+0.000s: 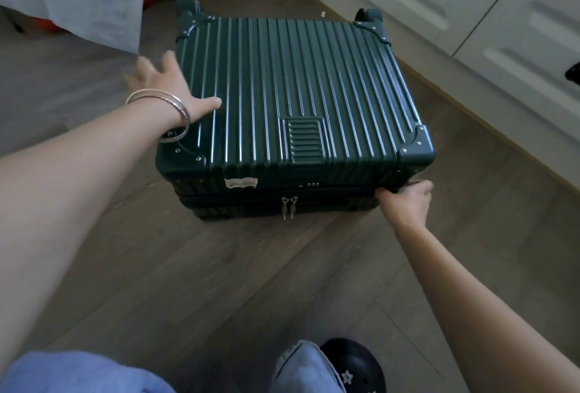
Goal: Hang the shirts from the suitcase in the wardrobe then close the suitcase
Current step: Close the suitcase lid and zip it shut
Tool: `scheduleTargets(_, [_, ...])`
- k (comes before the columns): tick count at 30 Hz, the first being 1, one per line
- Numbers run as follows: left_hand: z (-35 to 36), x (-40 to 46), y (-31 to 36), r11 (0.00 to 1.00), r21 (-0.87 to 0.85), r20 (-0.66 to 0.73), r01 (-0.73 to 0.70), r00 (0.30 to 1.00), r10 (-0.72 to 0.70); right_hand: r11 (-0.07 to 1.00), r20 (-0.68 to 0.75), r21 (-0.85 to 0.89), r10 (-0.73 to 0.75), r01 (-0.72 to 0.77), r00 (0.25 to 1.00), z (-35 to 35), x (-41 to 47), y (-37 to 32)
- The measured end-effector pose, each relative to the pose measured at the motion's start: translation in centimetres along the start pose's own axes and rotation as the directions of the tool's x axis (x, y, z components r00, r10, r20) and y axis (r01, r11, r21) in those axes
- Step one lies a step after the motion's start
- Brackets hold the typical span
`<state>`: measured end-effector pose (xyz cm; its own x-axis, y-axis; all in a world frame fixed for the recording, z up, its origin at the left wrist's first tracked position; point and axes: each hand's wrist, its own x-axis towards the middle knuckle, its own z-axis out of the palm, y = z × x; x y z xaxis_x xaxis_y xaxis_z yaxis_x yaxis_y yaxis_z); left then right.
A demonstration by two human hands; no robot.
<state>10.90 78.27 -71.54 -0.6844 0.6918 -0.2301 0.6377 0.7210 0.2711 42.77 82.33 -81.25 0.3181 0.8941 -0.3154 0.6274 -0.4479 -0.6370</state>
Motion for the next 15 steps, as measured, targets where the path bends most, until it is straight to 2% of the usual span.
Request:
scheduleTargets(3, [0.3,0.6,-1.7,0.965,-0.138,0.157,0.223,0.967,-0.201,0.997,0.027,0.060,-0.056,0.054,0.998,-0.1,0.7,-0.8])
scheduleTargets(6, [1.2,0.7,-2.5,0.917,-0.222,0.341,0.333,0.907,-0.247,0.993,0.024,0.103,-0.062,0.059,0.998,0.1,1.0,-1.0])
scheduleTargets(11, [1.4,1.1,-2.6,0.916,-0.265,0.308,0.303,0.926,-0.217,0.986,-0.017,0.161,-0.032,0.035,0.999,0.4,0.4,-1.6])
scheduleTargets(15, [-0.6,0.3,-2.7,0.913,-0.276,0.298,0.299,0.930,-0.215,0.992,-0.012,0.126,-0.014,0.015,1.000,-0.5,-1.0,-3.0])
